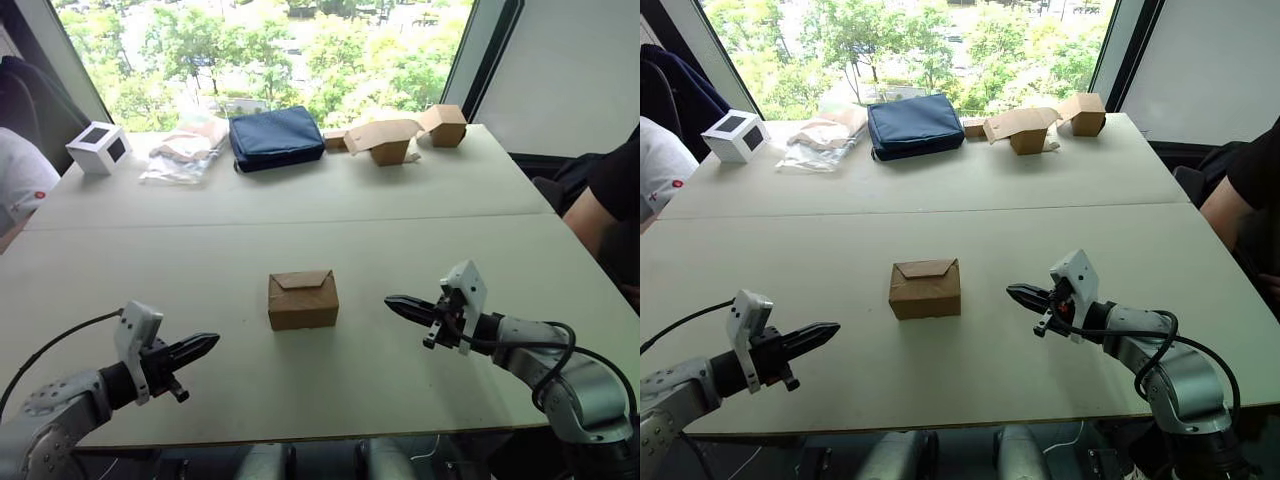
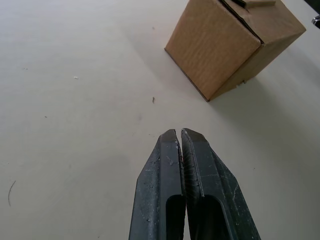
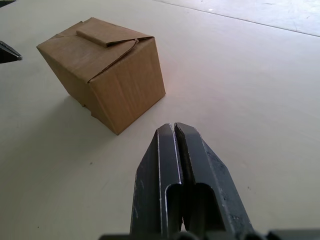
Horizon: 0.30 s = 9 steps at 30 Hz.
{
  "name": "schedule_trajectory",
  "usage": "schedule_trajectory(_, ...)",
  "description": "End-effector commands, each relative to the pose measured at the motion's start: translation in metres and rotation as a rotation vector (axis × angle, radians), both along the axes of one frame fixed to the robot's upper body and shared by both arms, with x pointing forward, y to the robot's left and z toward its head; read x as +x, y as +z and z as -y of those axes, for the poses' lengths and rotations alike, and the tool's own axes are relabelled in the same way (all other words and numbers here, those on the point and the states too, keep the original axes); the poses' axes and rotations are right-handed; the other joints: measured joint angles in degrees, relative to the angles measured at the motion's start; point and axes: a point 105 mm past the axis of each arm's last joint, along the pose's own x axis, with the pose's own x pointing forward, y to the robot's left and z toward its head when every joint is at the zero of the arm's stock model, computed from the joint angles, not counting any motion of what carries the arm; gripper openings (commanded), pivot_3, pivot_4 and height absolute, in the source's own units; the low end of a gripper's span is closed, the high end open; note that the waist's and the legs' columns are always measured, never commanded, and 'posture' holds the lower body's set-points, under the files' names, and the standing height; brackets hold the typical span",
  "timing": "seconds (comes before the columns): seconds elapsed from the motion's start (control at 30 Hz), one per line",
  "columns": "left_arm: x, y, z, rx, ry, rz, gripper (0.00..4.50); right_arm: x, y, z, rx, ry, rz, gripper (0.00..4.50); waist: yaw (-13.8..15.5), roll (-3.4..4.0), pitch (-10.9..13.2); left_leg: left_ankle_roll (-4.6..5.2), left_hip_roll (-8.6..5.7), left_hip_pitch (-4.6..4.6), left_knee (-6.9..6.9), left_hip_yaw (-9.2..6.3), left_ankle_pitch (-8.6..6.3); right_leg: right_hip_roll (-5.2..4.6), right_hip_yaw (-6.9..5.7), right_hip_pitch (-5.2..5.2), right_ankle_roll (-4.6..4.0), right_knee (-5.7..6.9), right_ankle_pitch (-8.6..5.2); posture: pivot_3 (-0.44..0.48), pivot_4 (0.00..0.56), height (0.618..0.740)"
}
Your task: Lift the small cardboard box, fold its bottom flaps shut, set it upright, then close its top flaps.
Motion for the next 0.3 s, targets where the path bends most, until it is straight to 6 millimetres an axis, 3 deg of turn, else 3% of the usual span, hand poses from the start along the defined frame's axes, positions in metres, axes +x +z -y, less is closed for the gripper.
schedule_trajectory(0.03,0.0015,0.0057,-0.0044,-0.016,0.026,0.019,0.11,-0.0020,0.0024,-0.0035,-0.003,0.045,0.021,0.00,-0.04,0.00,0.00,0.00,0.00,0.00,0.00,0.00,0.00,0.00,0.00,0.01,0.02,-0.01,0.01,0.000,0.150,0.740)
schedule_trajectory(0.3,0.0012,0.0051,-0.0020,-0.038,0.041,0.034,0.11,0.0035,0.0003,0.0021,-0.015,0.051,0.010,0.00,-0.06,0.00,0.00,0.00,0.00,0.00,-0.01,0.00,-0.01,-0.01,0.00,0.01,-0.02,-0.04,0.00,0.000,0.150,0.740)
